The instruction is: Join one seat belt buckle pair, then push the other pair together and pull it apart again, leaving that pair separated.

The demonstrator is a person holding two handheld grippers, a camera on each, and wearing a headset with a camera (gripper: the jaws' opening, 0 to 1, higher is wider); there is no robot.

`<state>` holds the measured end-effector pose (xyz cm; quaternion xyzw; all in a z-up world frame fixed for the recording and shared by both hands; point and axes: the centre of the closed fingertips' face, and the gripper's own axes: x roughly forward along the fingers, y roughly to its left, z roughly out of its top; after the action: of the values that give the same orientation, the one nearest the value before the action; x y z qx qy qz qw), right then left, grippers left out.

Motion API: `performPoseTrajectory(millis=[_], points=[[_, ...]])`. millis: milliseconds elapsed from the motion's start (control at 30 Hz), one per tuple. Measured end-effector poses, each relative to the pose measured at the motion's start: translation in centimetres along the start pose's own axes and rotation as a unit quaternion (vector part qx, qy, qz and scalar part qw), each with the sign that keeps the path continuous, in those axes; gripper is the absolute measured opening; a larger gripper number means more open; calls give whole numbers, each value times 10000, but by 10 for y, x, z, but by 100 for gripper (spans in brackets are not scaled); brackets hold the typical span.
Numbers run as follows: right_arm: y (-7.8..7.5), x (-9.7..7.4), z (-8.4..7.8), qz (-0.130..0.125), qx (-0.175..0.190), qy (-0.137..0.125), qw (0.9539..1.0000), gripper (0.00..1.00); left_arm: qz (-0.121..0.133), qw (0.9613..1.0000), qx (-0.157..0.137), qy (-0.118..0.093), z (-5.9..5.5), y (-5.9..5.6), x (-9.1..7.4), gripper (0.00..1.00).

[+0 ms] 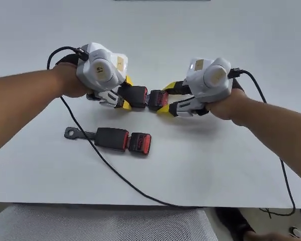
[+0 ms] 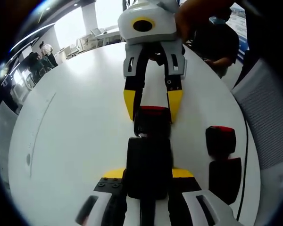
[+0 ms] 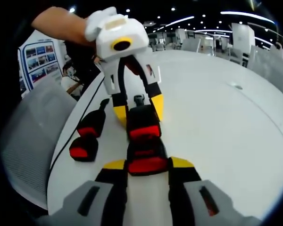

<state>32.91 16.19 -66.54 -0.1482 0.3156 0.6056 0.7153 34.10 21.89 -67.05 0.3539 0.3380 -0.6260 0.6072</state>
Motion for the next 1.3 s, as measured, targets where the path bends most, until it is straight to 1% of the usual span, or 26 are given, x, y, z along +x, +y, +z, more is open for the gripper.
performPoseTrajectory(millis=[133, 267, 333, 467, 633, 833, 1100, 1300], points=[[-1, 0, 1, 5, 6, 25, 10000, 32, -26, 10000, 61, 71, 1, -1, 0, 34], [-2, 0, 2, 2, -10, 76, 10000, 32, -33, 10000, 42, 48, 1, -1, 0, 34], [-2, -1, 2, -16, 7, 65, 10000, 32, -61, 9999, 102, 106, 1, -2, 0, 34], [-2, 0, 3, -34, -38, 109, 9999, 32, -61, 9999, 83, 60, 2, -3, -1, 34], [-3, 0, 4, -45, -70, 158, 9998, 32, -63, 9999, 85, 87, 2, -2, -1, 34], [-3, 2, 4, -22, -224, 268, 9994, 33, -52, 9999, 45, 74, 2, -2, -1, 34], [-3, 5, 4, -36, -298, 337, 9990, 33, -48, 9999, 42, 105, 0, -2, -1, 34], [-3, 6, 3, -47, -498, 509, 9974, 33, -40, 9998, 50, 171, 0, -4, -1, 34]])
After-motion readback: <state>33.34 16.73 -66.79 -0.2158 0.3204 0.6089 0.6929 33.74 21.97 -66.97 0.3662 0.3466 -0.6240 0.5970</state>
